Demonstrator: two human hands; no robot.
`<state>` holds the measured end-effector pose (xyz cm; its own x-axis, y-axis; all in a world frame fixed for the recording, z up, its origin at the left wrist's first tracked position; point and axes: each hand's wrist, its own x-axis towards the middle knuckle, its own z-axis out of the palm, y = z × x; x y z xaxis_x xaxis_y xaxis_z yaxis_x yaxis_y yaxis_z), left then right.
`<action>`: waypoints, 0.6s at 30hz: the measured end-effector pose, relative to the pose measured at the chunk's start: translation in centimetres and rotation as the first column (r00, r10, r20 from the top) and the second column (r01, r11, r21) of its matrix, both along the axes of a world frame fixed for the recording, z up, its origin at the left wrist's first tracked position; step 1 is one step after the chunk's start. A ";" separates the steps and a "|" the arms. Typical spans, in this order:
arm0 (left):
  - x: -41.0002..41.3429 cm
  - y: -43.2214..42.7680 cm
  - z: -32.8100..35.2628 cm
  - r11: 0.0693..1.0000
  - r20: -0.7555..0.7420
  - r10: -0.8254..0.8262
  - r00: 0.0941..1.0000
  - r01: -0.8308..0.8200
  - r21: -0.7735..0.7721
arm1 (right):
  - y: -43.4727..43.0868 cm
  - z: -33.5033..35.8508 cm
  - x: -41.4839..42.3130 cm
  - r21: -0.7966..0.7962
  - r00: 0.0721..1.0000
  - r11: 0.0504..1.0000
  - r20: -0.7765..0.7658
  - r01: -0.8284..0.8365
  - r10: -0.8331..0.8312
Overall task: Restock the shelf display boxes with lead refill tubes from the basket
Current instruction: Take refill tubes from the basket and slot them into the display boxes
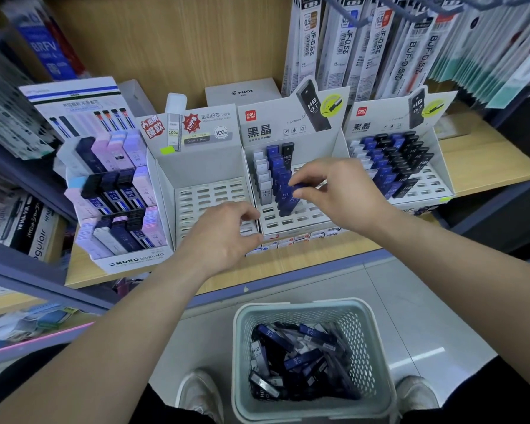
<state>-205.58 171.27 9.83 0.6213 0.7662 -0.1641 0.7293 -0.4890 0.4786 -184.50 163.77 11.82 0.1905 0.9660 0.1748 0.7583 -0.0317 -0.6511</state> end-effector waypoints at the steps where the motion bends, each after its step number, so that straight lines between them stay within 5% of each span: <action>1: 0.0 0.1 -0.1 1.000 -0.011 -0.005 1.000 0.005 -0.002 | 0.1 0.0 -0.1 -0.001 0.999 1.000 0.039 -0.016 0.016; 11: 0.0 0.3 -0.3 1.000 -0.026 -0.028 0.999 0.028 -0.007 | 0.7 -1.0 -1.3 -0.044 0.982 0.999 0.185 -0.021 0.029; 18: 0.0 -2.9 0.1 0.990 0.103 -0.137 0.985 0.132 0.058 | -4.2 0.8 -0.2 0.001 0.992 0.995 0.078 0.101 -0.101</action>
<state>-205.53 168.32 9.94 0.7310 0.6802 -0.0545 0.6016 -0.6048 0.5218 -184.69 159.53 12.65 0.2732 0.9430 0.1900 0.7996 -0.1128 -0.5898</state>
